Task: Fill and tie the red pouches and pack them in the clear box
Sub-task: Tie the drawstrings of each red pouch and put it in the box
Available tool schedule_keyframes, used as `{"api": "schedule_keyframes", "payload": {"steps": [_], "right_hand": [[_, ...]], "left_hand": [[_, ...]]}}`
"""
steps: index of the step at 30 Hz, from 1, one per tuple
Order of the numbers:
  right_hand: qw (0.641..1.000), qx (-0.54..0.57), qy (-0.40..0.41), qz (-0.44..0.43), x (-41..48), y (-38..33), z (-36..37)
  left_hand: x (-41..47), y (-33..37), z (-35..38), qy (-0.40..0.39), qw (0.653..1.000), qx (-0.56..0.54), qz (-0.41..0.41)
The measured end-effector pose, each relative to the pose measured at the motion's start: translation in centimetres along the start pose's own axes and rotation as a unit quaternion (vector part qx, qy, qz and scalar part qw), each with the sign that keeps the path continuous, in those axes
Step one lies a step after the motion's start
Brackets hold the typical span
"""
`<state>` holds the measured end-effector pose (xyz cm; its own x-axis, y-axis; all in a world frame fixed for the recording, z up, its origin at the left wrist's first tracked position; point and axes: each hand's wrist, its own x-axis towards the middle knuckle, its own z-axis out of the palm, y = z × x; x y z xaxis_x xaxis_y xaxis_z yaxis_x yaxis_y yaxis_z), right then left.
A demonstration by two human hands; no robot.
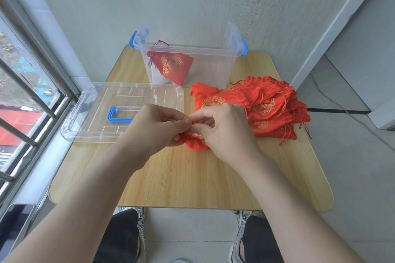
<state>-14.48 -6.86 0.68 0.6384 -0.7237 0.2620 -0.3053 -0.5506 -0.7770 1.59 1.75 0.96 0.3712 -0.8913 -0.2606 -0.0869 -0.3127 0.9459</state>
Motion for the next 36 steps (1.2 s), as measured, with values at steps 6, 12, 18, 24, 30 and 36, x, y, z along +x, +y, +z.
{"api": "schedule_keyframes", "payload": {"steps": [6,12,18,24,30,36], "right_hand": [[0.996,-0.068,0.062,-0.013,-0.1,0.4,1.3],[0.991,-0.124,0.042,-0.029,0.0,0.5,1.5],[0.986,-0.165,0.004,-0.024,-0.1,0.2,1.5],[0.991,-0.130,0.015,0.036,0.1,-0.1,1.1],[0.981,0.064,-0.032,0.178,0.7,0.1,-0.3],[0.873,0.369,-0.081,0.307,0.8,0.3,-1.1]], "left_hand": [[-0.3,0.1,0.4,0.032,0.999,0.004,0.007],[-0.4,0.4,1.2,0.096,0.995,0.039,0.013],[-0.5,0.8,1.5,0.108,0.989,0.100,0.020],[-0.7,1.0,2.1,0.170,0.964,0.175,0.103],[-0.3,0.8,1.4,0.124,0.960,0.201,0.151],[-0.3,0.6,0.6,0.081,0.975,0.120,0.171]]}}
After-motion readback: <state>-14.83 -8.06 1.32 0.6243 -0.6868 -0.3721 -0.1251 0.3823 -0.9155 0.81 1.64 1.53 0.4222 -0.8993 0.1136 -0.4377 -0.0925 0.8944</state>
